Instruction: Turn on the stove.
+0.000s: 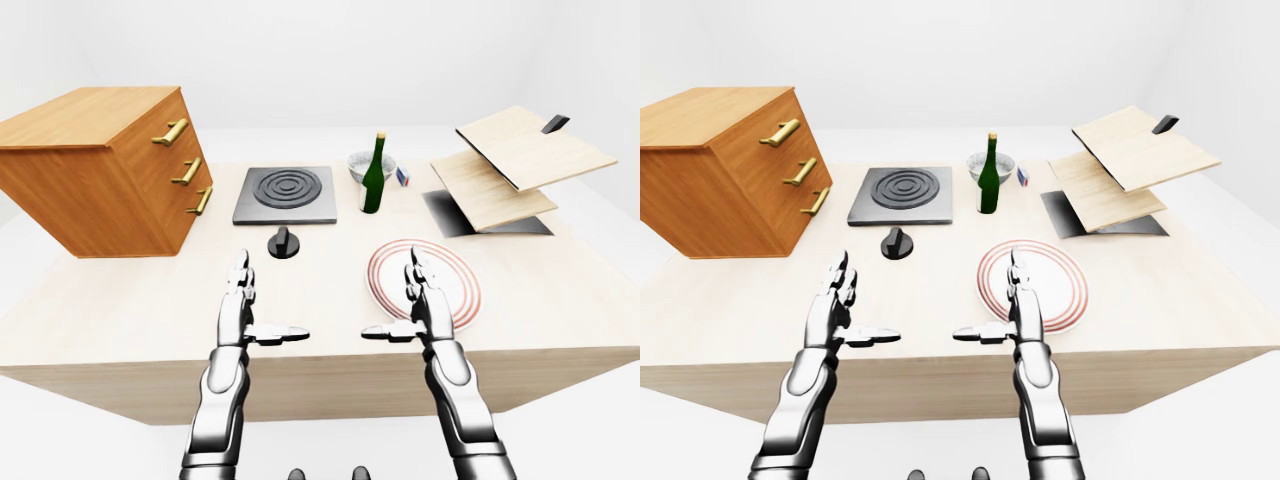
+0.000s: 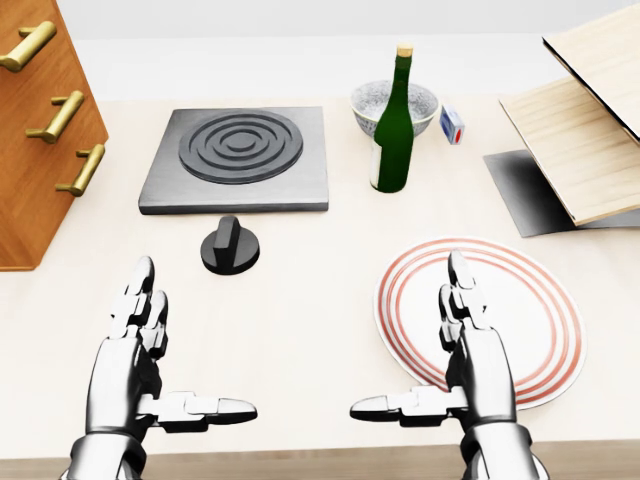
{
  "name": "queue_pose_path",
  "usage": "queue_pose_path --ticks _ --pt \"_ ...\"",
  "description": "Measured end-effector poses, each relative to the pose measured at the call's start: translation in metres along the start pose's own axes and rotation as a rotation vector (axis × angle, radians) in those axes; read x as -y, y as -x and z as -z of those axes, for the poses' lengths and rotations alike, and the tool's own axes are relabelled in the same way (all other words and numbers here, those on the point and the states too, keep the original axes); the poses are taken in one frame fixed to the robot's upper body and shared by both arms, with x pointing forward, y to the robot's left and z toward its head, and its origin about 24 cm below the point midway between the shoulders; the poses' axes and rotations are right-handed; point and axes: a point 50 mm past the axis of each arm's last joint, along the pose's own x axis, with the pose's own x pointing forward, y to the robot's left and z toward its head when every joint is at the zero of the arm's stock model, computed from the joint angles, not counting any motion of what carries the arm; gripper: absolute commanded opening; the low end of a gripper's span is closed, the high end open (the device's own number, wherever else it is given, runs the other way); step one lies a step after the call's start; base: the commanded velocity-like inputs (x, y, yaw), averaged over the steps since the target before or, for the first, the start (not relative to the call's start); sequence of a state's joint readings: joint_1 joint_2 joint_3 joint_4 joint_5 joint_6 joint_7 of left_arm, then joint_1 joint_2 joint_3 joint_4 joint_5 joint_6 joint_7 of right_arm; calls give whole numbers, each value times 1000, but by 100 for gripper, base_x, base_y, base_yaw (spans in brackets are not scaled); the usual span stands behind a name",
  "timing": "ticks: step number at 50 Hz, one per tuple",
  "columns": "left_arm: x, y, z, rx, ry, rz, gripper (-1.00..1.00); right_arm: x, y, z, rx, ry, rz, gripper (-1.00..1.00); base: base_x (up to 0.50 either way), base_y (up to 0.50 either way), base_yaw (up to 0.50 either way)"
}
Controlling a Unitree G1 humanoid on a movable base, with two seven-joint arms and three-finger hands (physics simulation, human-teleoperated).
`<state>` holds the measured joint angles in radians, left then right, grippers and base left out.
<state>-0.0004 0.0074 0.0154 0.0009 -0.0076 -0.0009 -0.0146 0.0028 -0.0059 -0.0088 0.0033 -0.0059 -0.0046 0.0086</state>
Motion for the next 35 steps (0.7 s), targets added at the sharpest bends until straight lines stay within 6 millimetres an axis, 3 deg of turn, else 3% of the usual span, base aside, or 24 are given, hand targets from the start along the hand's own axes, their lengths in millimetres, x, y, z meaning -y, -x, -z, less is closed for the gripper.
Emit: queue_pose_path --ticks 19,35 --pt "-7 -2 0 -3 3 -4 100 2 2 3 3 48 2 100 0 0 0" --pt "-10 -7 5 -16 5 -7 100 2 0 5 -20 45 -8 100 24 0 0"
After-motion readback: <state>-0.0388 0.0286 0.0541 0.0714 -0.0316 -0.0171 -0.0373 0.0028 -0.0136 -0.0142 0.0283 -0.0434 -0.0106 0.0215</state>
